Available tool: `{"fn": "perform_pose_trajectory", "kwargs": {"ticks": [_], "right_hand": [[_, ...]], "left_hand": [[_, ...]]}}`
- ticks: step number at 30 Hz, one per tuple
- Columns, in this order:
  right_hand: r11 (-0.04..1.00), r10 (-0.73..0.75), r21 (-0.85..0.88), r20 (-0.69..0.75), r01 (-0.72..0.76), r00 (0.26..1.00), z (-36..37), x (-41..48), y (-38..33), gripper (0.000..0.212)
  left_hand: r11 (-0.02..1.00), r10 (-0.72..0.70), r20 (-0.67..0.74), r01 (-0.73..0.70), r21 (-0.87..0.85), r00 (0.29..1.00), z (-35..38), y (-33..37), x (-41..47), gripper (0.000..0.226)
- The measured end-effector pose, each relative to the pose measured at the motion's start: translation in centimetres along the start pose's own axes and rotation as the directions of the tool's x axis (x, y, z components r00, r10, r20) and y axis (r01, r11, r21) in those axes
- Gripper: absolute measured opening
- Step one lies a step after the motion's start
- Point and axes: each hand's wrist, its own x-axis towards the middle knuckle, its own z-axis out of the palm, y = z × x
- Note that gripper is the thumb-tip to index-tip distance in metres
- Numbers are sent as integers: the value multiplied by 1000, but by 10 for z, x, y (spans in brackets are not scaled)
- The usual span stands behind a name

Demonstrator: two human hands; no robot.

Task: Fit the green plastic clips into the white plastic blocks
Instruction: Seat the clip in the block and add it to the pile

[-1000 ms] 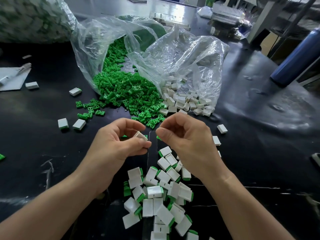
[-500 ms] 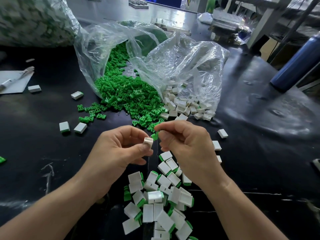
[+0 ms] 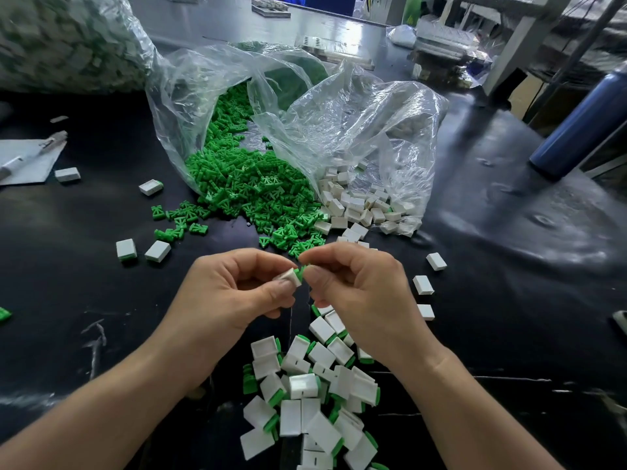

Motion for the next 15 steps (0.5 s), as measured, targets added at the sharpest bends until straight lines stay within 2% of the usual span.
{"fn": "perform_pose_trajectory", "kwargs": {"ticks": [4, 7, 11, 15], "right_hand": [[995, 72, -82, 100, -64, 992, -1, 0, -1, 15], [993, 47, -116, 138, -31, 989, 0, -1, -2, 22], [986, 10, -164, 166, 17, 986, 0, -2, -4, 25], [969, -7, -239, 227, 62, 974, -5, 0, -4, 28]], "left_hand": [[1000, 6, 8, -6, -6, 1000, -3, 1, 1, 19], [1000, -4, 4, 4, -6, 1000, -4, 0, 2, 17], [997, -78, 78, 79, -9, 994, -5, 0, 2, 21], [998, -47, 114, 41, 49, 992, -5, 1, 1, 20]]}}
